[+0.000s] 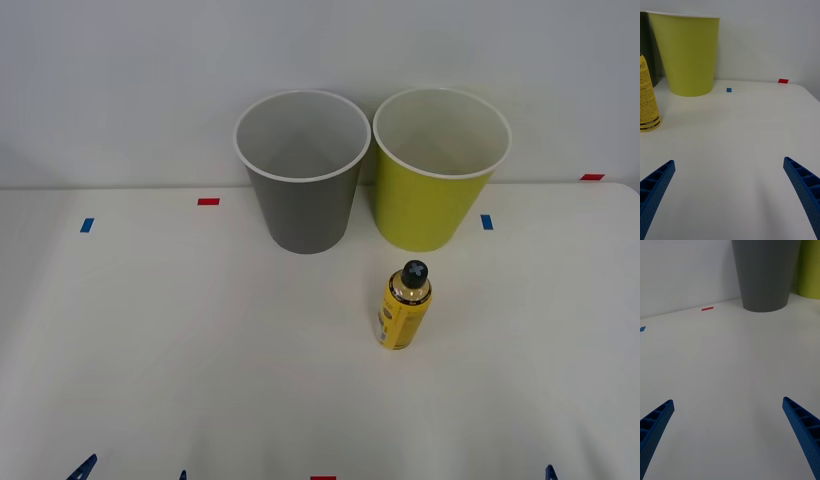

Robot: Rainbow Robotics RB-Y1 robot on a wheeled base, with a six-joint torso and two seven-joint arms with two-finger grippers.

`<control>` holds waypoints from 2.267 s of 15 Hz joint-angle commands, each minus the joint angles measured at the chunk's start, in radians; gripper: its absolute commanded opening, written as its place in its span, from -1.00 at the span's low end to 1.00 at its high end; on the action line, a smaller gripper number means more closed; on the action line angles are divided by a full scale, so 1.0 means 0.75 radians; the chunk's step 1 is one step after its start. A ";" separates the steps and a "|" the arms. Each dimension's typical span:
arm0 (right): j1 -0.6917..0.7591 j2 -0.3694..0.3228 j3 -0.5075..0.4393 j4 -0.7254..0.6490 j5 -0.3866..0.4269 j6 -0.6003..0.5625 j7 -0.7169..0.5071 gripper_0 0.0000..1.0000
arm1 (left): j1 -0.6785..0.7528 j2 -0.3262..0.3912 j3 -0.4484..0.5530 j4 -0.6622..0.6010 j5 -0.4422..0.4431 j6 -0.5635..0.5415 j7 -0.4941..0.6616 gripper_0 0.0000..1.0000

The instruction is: Put cans in the gray bin and PET bottles in the light green bin.

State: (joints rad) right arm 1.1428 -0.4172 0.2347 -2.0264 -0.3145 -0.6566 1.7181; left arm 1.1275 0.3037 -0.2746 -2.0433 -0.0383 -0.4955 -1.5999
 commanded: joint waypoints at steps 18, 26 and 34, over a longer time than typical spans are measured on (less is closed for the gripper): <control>-0.043 0.000 0.027 0.033 -0.014 -0.018 0.016 1.00 | 0.000 0.000 0.000 0.000 0.000 0.000 0.000 1.00; -0.192 -0.063 0.176 0.035 -0.004 -0.035 0.045 1.00 | 0.000 0.000 0.000 0.000 0.000 0.000 0.000 1.00; -0.528 -0.084 0.260 0.149 -0.029 0.014 0.049 1.00 | 0.000 0.000 0.000 0.000 0.000 0.000 0.000 1.00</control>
State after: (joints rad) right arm 0.7771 -0.4817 0.4199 -1.9338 -0.3277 -0.6459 1.7544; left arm 1.1275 0.3037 -0.2746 -2.0432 -0.0383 -0.4955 -1.5999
